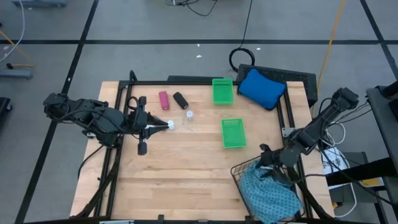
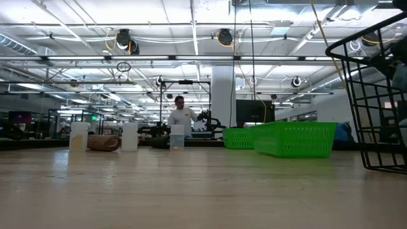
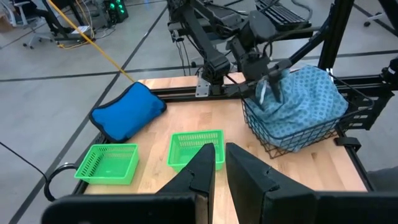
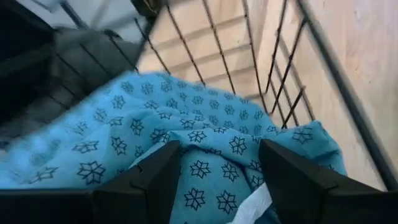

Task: Pick & Place Medicine items
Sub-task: Put the blue gown into the wire basket, then put the left transparent pill bottle into the bottom green bin

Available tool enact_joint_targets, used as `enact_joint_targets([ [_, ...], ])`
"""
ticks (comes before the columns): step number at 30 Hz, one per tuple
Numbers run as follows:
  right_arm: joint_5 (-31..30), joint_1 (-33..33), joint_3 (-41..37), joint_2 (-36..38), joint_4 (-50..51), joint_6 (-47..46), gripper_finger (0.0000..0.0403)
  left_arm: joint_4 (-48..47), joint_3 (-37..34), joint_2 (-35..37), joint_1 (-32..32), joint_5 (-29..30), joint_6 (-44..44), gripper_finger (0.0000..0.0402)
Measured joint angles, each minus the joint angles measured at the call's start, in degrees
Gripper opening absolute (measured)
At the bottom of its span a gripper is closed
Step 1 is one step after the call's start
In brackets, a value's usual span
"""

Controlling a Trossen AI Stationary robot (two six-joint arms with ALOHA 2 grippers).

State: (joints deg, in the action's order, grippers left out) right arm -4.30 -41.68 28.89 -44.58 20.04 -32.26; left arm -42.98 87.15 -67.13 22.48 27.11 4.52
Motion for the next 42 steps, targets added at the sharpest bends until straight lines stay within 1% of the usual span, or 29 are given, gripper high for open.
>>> enact_joint_targets([
  [5, -0.11, 1.2, 0.25, -3.52, -0.51, 0.49, 0.0212, 0.0, 0.0, 0.0, 0.0, 0.0, -0.31, 0.0047],
  [8, -0.11, 1.6, 0.23, -3.61, -0.49, 0.19, 0.0212, 0.0, 0.0, 0.0, 0.0, 0.0, -0.31, 0.0047],
  [11, 0.16, 1.6, 0.07, -2.11, -0.59, -0.63, 0.0212, 0.0, 0.0, 0.0, -0.01, 0.0, -0.29, 0.0047],
  [15, 1.72, 1.66, -0.2, 1.92, -0.79, -2.06, 0.0212, 0.0, 0.0, 0.0, -0.02, 0.0, -0.29, 0.0047],
  [20, 1.63, 1.65, 0.3, 7.68, -1.66, -2.0, 0.0212, 0.0, 0.0, 0.0, -0.02, -0.02, -0.29, 0.0047],
  [27, 1.55, 1.65, 0.34, 14.8, -2.11, -4.72, 0.0212, 0.0, 0.0, 0.0, -0.02, -0.02, -1.08, 0.0047],
  [32, 1.63, 1.6, 0.36, 21.67, -1.66, 0.67, 0.0212, -0.01, 0.0, 0.0, -0.01, -0.03, -1.25, 0.0047],
  [34, 1.86, 1.61, 0.39, 24.68, -1.62, 1.31, 0.0212, 0.0, 0.0, 0.0, -0.01, -0.04, -1.25, 0.0047],
  [37, 5.45, 1.59, 0.44, 28.83, -1.55, 0.56, 0.0212, 0.0, 0.0, 0.0, -0.02, -0.07, -1.27, 0.0047],
  [39, 6.58, 1.54, 0.45, 30.68, -1.12, 1.44, 0.0212, 0.0, 0.0, 0.0, -0.02, -0.07, -1.3, 0.0047],
  [41, 5.8, 1.56, 0.47, 31.84, -1.25, 5.18, 0.0212, 0.0, 0.0, 0.0, -0.02, -0.07, -1.32, 0.0047],
  [42, 5.77, 1.6, 0.47, 32.36, -1.11, 8.81, 0.0212, 0.0, 0.0, 0.0, -0.01, -0.08, -1.32, 0.0047],
])
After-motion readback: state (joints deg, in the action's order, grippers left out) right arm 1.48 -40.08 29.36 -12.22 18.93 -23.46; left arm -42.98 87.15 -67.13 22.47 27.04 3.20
